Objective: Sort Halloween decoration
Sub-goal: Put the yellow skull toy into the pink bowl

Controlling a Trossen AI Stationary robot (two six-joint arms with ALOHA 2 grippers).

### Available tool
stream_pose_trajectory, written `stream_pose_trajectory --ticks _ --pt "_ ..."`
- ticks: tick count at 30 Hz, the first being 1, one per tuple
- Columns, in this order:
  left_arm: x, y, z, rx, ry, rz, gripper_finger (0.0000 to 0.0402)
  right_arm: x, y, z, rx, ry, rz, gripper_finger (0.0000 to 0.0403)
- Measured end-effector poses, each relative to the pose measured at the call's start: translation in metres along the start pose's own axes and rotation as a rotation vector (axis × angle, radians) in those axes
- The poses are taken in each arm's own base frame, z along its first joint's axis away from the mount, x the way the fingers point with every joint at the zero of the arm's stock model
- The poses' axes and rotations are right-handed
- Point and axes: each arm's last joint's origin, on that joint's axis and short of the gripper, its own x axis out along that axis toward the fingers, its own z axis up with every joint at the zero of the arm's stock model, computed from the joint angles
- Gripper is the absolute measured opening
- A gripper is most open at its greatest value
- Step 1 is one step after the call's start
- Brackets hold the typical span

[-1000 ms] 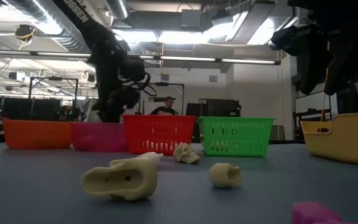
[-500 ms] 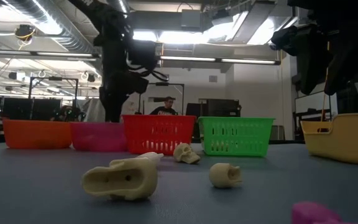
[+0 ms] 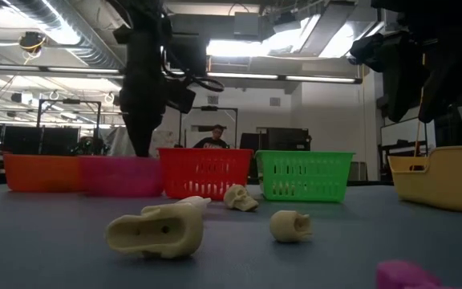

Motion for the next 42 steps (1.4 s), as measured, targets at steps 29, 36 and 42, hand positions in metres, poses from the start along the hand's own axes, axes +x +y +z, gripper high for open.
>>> stream_pose_trajectory --ticks 29,36,42 --pt "-0.015 -0.028 -0.005 0.064 -0.056 0.033 0.0052 0.0 0.0 0.0 0.0 -0.001 0.0 0.0134" --pt "-0.034 -0.044 0.001 0.063 -0.125 -0.019 0.0052 0.0 0.0 0.001 0.023 -0.012 0.001 0.0134" --pt "-0.03 -0.064 -0.008 0.128 -0.094 -0.102 0.0055 0.0 0.0 0.002 0.073 -0.016 -0.007 0.0134"
